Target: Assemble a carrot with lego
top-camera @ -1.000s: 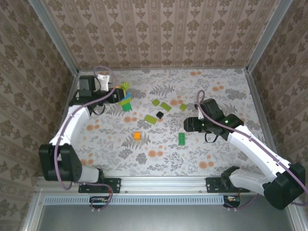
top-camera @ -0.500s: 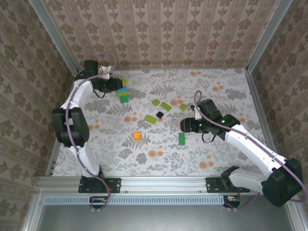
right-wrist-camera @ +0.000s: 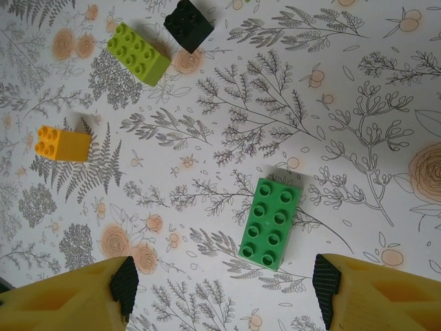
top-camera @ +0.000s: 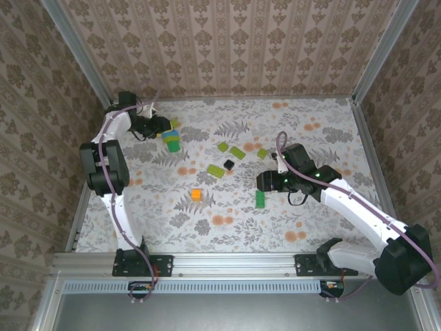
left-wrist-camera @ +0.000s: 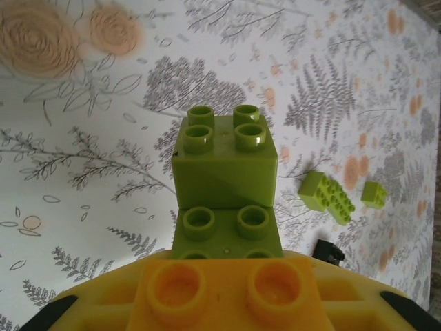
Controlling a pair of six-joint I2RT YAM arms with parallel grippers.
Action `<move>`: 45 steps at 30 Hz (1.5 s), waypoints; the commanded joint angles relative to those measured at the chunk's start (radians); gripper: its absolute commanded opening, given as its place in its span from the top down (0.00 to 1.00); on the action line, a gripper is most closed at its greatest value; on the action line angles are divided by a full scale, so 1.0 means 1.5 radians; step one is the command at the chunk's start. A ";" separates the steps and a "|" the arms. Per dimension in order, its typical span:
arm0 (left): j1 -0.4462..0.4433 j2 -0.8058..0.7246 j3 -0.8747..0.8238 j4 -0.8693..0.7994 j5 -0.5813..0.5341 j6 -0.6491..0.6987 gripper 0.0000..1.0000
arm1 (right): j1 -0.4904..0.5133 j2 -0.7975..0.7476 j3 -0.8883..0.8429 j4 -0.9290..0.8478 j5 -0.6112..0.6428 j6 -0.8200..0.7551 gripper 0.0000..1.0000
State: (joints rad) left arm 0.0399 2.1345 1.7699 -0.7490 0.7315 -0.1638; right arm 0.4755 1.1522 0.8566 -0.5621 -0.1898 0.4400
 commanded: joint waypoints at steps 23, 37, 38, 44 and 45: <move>-0.006 0.130 0.133 -0.108 -0.054 0.037 0.66 | -0.004 0.004 -0.017 0.013 -0.011 -0.013 0.29; -0.007 0.143 0.152 -0.106 -0.054 0.038 0.48 | -0.004 0.009 -0.020 0.013 -0.009 -0.014 0.29; -0.007 0.143 0.153 -0.106 -0.055 0.039 0.47 | -0.004 0.009 -0.021 0.013 -0.008 -0.015 0.29; -0.007 0.144 0.154 -0.109 -0.054 0.041 0.39 | -0.003 0.009 -0.020 0.013 -0.007 -0.014 0.29; -0.006 0.144 0.154 -0.110 -0.074 0.041 0.39 | -0.004 0.009 -0.021 0.013 -0.007 -0.015 0.29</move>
State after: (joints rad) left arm 0.0334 2.3260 1.9728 -0.8871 0.6464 -0.1188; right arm 0.4755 1.1606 0.8349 -0.5484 -0.1925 0.4397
